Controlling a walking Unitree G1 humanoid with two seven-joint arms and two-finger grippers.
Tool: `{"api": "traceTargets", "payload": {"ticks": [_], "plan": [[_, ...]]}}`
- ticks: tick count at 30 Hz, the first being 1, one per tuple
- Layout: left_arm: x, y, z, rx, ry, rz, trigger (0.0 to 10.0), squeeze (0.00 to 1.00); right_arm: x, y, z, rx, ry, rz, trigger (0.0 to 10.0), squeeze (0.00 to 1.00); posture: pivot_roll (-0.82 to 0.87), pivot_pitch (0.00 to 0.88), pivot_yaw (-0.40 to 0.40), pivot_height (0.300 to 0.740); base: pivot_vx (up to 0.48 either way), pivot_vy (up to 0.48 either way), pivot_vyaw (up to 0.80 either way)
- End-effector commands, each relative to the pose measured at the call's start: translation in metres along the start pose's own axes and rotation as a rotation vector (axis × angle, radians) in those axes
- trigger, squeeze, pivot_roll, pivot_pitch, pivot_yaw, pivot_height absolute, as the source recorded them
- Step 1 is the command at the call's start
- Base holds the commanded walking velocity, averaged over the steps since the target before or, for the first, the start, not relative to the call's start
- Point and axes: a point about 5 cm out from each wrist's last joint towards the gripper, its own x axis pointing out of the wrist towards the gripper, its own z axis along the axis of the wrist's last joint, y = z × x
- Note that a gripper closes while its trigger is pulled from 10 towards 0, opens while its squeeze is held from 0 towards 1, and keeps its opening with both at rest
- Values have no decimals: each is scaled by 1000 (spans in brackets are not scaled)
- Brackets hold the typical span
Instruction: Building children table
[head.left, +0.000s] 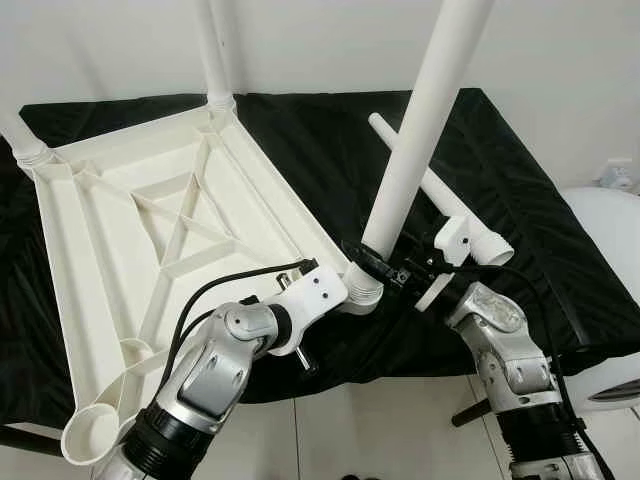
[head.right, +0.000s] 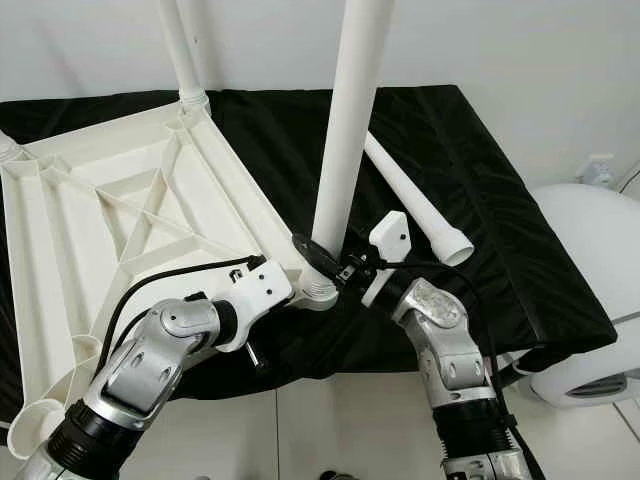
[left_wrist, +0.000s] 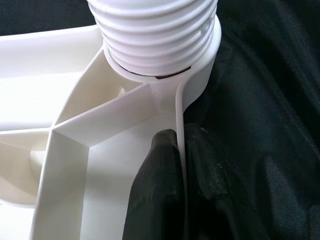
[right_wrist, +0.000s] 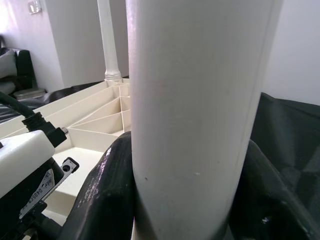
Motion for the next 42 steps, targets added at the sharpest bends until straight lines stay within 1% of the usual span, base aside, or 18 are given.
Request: {"api": "traceTargets", "payload": {"ticks": [1, 9, 11, 16, 23, 24, 31, 40, 41, 42], "plan": [[1, 5, -3, -35, -7, 92, 10000, 0, -9, 18, -43, 146, 187, 32, 10000, 0, -71, 198, -4, 740, 0, 0, 0], [1, 6, -2, -36, -10, 96, 10000, 0, -7, 23, -41, 145, 186, 42, 10000, 0, -74, 201, -10, 740, 0, 0, 0], [2, 7, 0, -33, -12, 95, 10000, 0, -3, 28, -40, 144, 189, 66, 10000, 0, -75, 223, -14, 740, 0, 0, 0], [4, 9, 2, -35, -17, 100, 10000, 0, 1, 33, -39, 149, 191, 83, 10000, 0, -77, 220, -16, 740, 0, 0, 0], [4, 8, 3, -54, -23, 111, 10000, 0, 3, 37, -37, 149, 184, 79, 10000, 0, -81, 227, -23, 740, 0, 0, 0], [5, 8, 4, -56, -24, 114, 10000, 0, 3, 40, -37, 154, 185, 80, 10000, 0, -80, 230, -28, 740, 0, 0, 0], [5, 8, 5, -63, -27, 122, 10000, 0, 0, 45, -39, 160, 196, 79, 10000, 0, -84, 231, -29, 740, 0, 0, 0], [5, 9, 5, -60, -26, 123, 10000, 0, -1, 47, -39, 163, 198, 67, 10000, 0, -83, 235, -28, 740, 0, 0, 0], [5, 10, 4, -58, -24, 124, 10000, 0, -1, 48, -40, 165, 199, 60, 10000, 0, -83, 235, -28, 740, 0, 0, 0], [5, 10, 4, -58, -23, 128, 10000, 0, 1, 54, -39, 174, 189, 33, 10000, 0, -81, 228, -28, 740, 0, 0, 0]]}}
